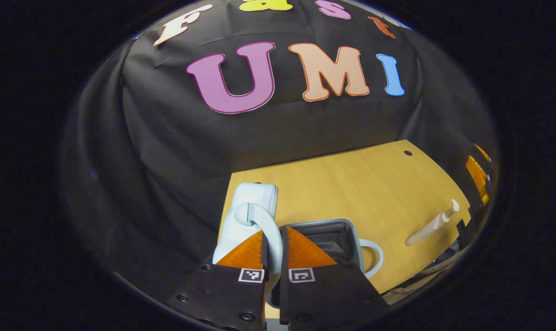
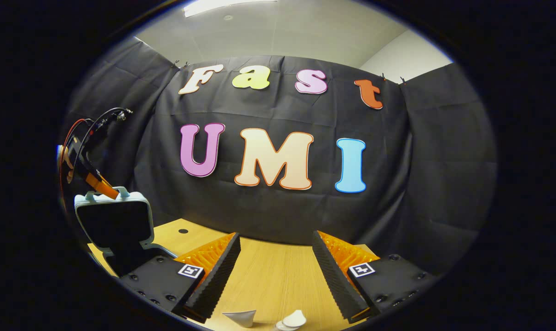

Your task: First open the suitcase, pack the skin care products into it, and then close the suitcase.

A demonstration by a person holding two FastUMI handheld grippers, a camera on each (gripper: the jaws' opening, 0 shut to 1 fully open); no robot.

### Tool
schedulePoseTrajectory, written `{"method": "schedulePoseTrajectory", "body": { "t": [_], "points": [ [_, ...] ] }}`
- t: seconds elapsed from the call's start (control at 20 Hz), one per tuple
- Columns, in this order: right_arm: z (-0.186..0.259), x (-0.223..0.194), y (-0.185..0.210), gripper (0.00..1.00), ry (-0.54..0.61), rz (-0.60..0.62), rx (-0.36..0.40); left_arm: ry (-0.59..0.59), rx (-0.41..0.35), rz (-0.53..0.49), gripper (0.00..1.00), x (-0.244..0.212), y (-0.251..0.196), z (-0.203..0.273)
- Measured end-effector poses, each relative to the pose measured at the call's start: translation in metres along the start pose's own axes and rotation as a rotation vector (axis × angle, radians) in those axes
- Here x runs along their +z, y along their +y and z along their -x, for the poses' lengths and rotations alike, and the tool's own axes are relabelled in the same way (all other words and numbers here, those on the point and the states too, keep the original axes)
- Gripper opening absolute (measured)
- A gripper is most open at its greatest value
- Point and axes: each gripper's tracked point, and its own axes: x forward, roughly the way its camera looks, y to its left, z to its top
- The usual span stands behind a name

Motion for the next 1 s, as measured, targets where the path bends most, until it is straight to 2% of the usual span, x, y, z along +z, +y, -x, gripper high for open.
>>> {"method": "schedulePoseTrajectory", "body": {
  "t": [0.25,0.45,0.55,0.65,0.85,1.0],
  "points": [
    [0.000,0.005,0.010,0.99,-0.011,0.009,-0.031,0.011,0.062,0.028,0.04,-0.007,0.064,-0.014],
    [-0.003,0.007,0.013,0.98,-0.013,0.009,-0.053,-0.024,0.172,0.027,0.03,-0.019,0.128,-0.028],
    [-0.003,0.008,0.014,0.96,-0.013,0.023,-0.060,-0.010,0.189,0.054,0.02,-0.027,0.151,-0.035],
    [-0.003,0.011,0.014,0.98,-0.017,0.041,-0.070,0.013,0.219,0.052,0.01,-0.047,0.176,-0.047],
    [-0.005,0.012,0.017,0.98,-0.012,0.057,-0.080,0.072,0.258,0.080,0.01,-0.082,0.202,-0.064],
    [-0.010,0.008,0.022,1.00,0.005,0.065,-0.077,0.119,0.276,0.114,0.01,-0.109,0.210,-0.094]
  ]
}}
